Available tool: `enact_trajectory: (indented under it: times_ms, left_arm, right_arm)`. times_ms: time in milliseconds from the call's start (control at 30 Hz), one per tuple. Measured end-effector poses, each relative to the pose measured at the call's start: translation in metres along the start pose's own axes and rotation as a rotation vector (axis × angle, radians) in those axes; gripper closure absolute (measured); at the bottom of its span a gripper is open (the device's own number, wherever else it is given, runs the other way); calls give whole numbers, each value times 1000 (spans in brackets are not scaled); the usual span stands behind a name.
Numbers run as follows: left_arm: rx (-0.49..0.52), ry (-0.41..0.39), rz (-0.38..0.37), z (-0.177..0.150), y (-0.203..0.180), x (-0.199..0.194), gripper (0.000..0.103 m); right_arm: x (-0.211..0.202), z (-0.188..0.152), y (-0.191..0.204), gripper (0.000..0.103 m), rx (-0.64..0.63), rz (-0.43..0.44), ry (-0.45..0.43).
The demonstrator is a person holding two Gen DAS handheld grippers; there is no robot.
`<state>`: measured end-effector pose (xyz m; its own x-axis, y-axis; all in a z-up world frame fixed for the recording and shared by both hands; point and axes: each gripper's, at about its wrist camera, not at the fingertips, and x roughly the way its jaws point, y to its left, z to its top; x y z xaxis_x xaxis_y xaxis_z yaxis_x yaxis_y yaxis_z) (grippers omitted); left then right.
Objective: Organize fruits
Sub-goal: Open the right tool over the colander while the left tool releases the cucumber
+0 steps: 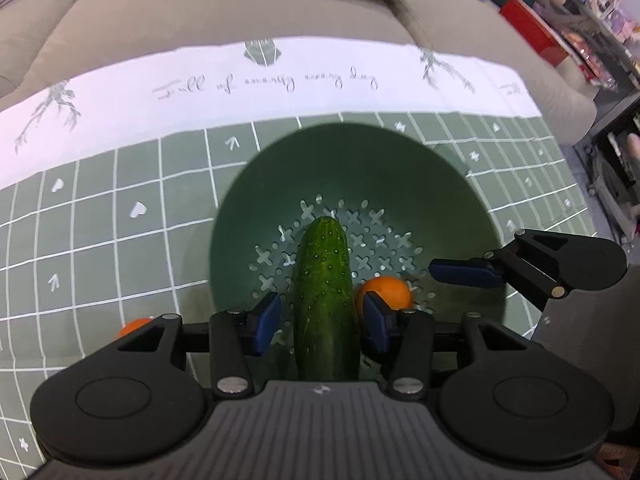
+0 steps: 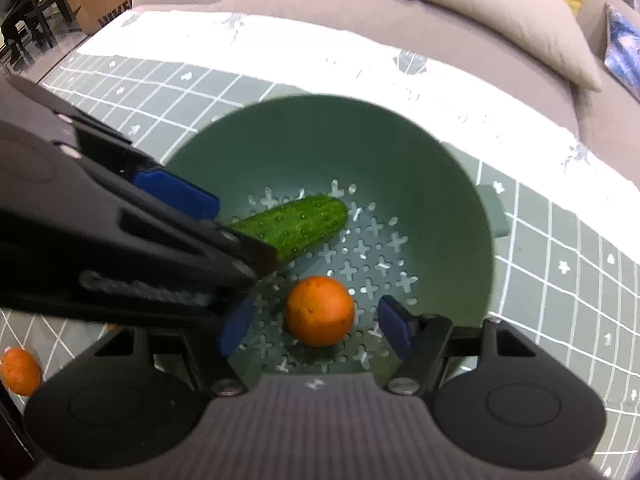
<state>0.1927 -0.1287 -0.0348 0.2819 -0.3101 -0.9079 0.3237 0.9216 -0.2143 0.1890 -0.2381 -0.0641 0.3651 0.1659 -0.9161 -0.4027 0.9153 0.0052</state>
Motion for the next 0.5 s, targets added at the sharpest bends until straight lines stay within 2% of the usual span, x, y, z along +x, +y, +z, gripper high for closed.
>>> enact_trajectory:
  times_ms: [167, 500]
  left_arm:
    - [11, -72, -3, -10, 0, -39, 47]
    - [72, -166, -2, -54, 9, -112, 47]
  right_arm:
    - [-34, -6, 3, 32, 27, -26, -64]
    - [-94, -43, 24, 32, 177, -22, -208]
